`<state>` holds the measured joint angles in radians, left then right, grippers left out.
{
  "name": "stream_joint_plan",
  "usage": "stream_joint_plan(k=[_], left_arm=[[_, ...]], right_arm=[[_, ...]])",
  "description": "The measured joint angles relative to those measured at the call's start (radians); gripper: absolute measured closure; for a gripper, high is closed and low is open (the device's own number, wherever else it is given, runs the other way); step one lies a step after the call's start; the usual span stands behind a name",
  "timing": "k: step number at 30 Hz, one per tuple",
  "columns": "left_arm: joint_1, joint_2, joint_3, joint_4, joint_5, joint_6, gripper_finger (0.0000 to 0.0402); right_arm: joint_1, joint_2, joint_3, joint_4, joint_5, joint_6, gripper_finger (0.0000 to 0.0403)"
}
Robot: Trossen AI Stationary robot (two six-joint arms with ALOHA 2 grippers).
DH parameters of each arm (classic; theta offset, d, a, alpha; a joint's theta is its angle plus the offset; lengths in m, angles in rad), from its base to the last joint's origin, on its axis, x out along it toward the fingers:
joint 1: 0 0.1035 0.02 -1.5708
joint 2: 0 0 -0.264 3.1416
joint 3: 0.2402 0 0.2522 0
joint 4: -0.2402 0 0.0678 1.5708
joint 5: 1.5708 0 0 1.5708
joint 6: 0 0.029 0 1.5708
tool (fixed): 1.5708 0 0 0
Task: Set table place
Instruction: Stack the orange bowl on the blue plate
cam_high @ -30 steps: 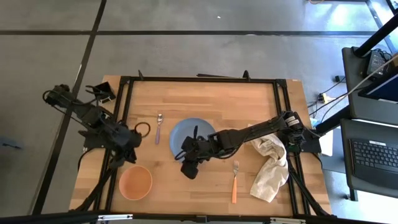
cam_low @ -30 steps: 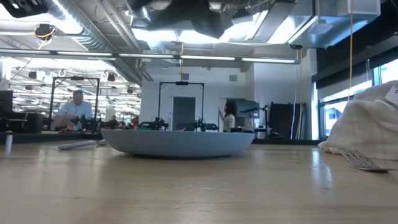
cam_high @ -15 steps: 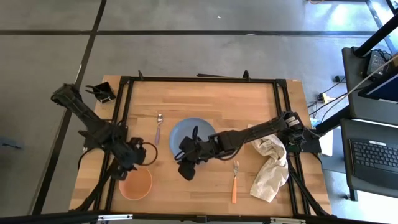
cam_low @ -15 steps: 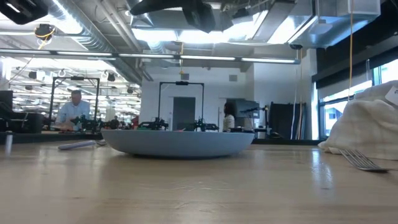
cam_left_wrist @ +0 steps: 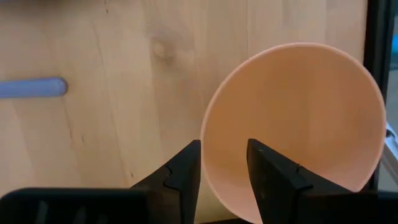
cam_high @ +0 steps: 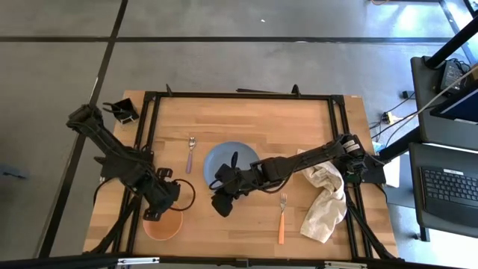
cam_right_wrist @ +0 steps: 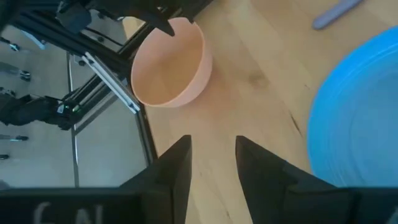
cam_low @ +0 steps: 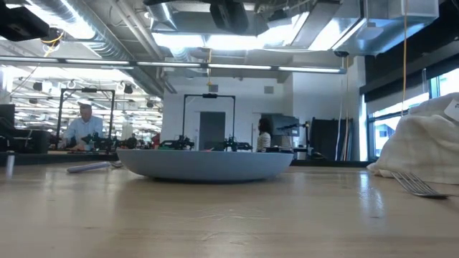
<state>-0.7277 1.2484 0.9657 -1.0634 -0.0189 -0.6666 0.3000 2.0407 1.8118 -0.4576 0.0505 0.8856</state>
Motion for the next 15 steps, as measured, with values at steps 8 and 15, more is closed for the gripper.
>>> stream_joint_plan(k=[8,15], left_arm=[[0.0,0.035,0.0,0.002,-0.017,0.049,0.0282],[0.0,0.068,0.0,0.006,-0.017,0.05,0.0283]], right_arm=[[0.0,0.0,0.0,0.005,-0.001,-0.002,0.0278],[0.0,0.0,0.0,0.005,-0.001,-0.008,0.0278]])
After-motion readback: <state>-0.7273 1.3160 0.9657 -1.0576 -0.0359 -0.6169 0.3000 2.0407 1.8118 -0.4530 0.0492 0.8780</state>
